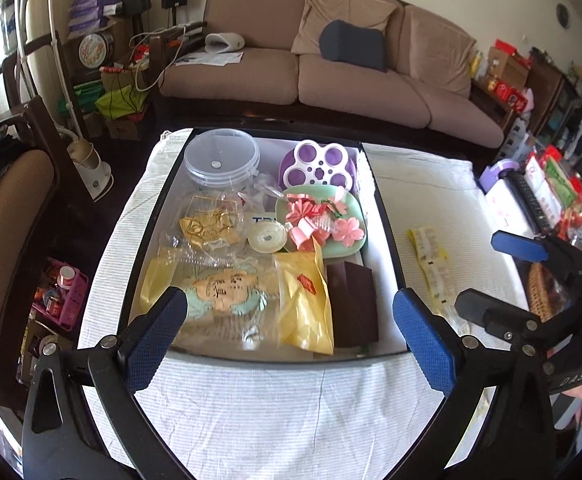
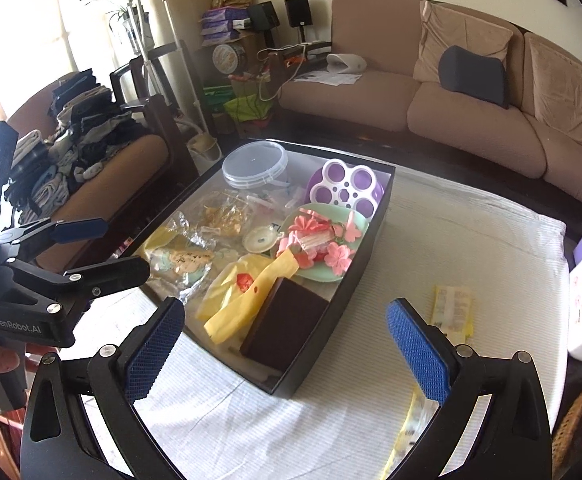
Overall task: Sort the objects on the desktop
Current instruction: 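Move both tools back to the yellow packet strip on the cloth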
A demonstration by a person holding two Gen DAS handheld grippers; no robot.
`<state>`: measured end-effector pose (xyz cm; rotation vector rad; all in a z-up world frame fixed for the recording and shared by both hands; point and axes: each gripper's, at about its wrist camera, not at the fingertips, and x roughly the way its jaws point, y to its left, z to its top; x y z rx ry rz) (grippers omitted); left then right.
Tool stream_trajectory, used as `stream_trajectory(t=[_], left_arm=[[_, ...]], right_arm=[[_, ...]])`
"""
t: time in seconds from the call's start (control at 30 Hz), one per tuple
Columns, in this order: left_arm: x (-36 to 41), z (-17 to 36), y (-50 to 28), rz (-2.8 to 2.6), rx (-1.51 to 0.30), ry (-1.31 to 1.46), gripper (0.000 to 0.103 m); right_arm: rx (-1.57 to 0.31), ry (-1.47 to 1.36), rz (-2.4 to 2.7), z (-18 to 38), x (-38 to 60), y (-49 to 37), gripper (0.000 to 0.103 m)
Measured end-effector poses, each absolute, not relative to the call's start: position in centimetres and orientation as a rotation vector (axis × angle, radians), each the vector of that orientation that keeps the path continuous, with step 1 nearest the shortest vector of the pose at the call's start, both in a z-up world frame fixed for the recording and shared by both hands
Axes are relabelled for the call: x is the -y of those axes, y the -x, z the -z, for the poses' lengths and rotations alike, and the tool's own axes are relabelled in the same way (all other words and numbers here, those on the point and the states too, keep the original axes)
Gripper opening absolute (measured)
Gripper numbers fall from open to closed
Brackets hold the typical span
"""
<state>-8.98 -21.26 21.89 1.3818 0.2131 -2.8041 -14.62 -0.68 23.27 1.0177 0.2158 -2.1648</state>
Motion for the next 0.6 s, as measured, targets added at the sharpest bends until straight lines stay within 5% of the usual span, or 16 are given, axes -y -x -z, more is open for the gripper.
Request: stream_trajectory(t=[0.6], left_arm=[[13.7, -18.2, -0.3, 2.874, -0.167, -1.41, 0.103]], right_arm=[[-0.073, -1.099, 2.236, -19.7, -11.7, 8.7, 0.103]])
